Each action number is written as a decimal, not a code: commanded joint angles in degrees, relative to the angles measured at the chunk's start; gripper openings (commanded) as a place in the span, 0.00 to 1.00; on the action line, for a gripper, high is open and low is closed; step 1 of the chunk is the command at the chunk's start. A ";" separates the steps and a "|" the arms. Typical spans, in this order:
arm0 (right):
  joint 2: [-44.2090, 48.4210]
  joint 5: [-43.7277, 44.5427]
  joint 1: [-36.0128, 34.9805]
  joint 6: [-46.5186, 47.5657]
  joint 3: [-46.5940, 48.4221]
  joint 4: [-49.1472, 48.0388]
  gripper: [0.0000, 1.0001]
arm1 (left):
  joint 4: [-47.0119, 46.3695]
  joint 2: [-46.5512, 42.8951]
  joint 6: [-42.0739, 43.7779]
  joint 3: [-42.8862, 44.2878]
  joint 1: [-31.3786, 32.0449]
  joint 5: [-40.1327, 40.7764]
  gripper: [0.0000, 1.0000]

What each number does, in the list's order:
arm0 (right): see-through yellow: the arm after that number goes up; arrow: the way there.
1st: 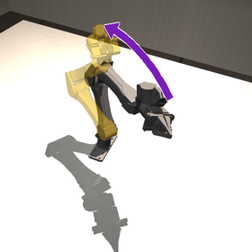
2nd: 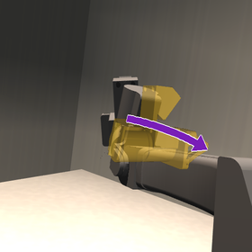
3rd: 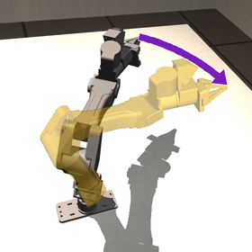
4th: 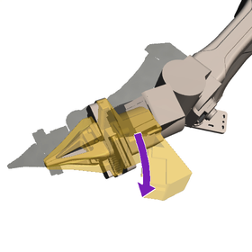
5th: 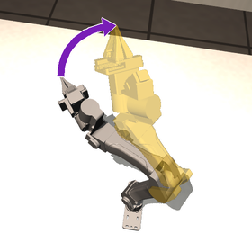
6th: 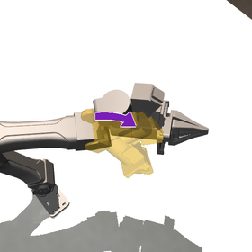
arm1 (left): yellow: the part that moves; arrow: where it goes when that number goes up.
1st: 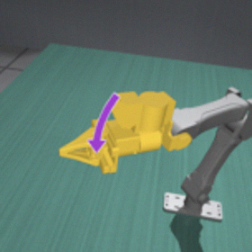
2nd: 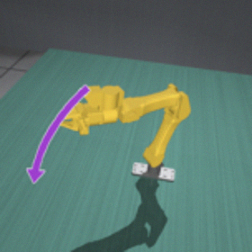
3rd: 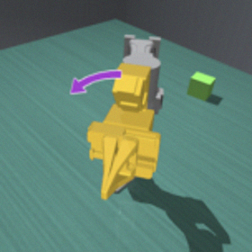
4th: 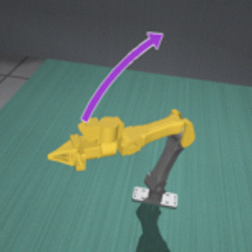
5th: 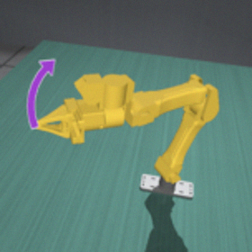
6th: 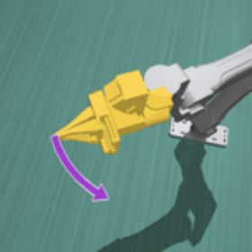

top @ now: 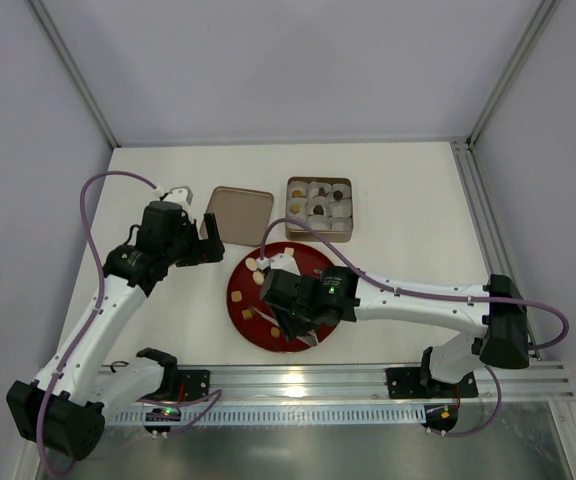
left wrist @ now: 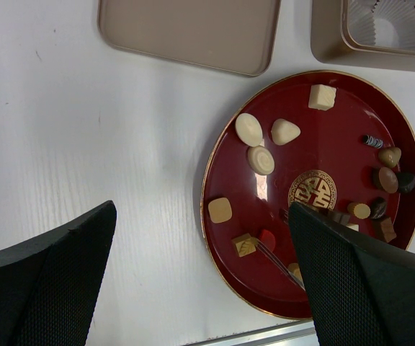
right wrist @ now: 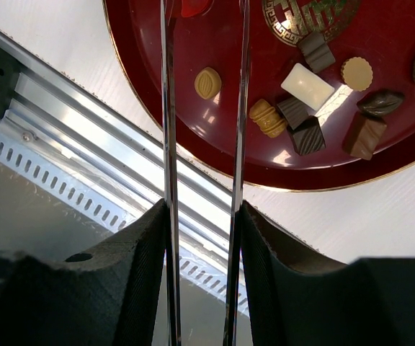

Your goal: Pack the chocolate

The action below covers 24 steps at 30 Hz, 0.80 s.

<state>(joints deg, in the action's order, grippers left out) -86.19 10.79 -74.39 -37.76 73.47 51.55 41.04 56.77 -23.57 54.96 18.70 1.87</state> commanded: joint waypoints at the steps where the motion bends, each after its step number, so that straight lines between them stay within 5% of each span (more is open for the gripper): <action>1: 0.24 0.90 -0.84 -1.35 0.18 0.22 0.45 | -0.26 -0.17 -0.07 0.50 0.20 -0.02 1.00; 24: -2.14 2.48 -1.81 -1.09 1.85 2.94 0.36 | -0.43 -0.08 -0.16 0.59 0.11 -0.20 1.00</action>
<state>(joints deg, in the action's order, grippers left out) -88.53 11.46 -75.79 -38.72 73.38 53.87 41.04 56.80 -23.57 54.96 18.70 1.87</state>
